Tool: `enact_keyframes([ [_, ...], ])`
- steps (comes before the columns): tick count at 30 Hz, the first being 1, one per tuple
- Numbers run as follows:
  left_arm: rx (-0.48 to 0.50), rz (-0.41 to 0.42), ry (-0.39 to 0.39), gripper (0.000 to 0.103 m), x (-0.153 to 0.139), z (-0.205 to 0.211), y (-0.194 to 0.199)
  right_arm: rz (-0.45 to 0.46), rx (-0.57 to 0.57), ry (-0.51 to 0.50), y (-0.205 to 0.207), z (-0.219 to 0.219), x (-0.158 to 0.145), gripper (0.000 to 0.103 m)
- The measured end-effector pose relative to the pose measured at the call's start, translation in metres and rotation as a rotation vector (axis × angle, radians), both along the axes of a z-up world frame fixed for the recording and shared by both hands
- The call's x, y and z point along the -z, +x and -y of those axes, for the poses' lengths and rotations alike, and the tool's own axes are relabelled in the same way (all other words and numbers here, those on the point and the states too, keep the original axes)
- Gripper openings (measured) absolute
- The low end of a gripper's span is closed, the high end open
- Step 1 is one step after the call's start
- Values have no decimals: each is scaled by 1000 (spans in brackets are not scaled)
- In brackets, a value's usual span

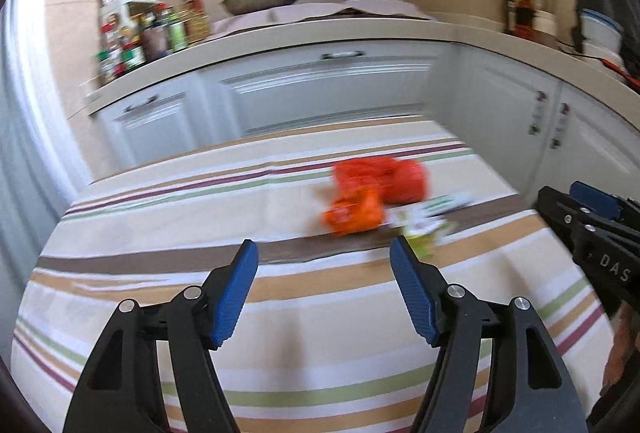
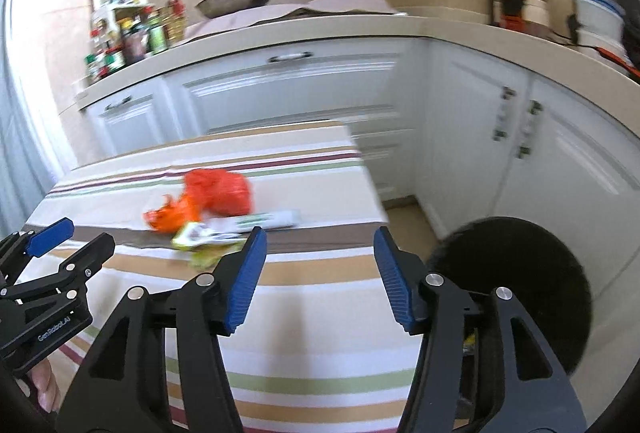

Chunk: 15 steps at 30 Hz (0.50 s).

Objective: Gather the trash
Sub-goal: 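Move both grippers back over the remaining trash on the table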

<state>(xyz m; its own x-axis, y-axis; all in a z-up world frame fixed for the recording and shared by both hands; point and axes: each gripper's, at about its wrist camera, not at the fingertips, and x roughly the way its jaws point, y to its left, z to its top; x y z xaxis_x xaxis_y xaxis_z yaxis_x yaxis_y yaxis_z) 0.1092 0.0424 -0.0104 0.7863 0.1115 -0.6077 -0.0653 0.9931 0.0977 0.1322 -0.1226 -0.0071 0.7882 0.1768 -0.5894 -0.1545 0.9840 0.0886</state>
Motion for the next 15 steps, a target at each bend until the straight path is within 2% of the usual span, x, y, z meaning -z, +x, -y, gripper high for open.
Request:
enact_keyframes([
  [7, -110, -11, -9, 68, 7, -53, -4, -35, -95, 0, 12, -50, 7, 65],
  [15, -178, -21, -25, 70, 13, -92, -4, -101, -132, -60, 31, -95, 23, 65],
])
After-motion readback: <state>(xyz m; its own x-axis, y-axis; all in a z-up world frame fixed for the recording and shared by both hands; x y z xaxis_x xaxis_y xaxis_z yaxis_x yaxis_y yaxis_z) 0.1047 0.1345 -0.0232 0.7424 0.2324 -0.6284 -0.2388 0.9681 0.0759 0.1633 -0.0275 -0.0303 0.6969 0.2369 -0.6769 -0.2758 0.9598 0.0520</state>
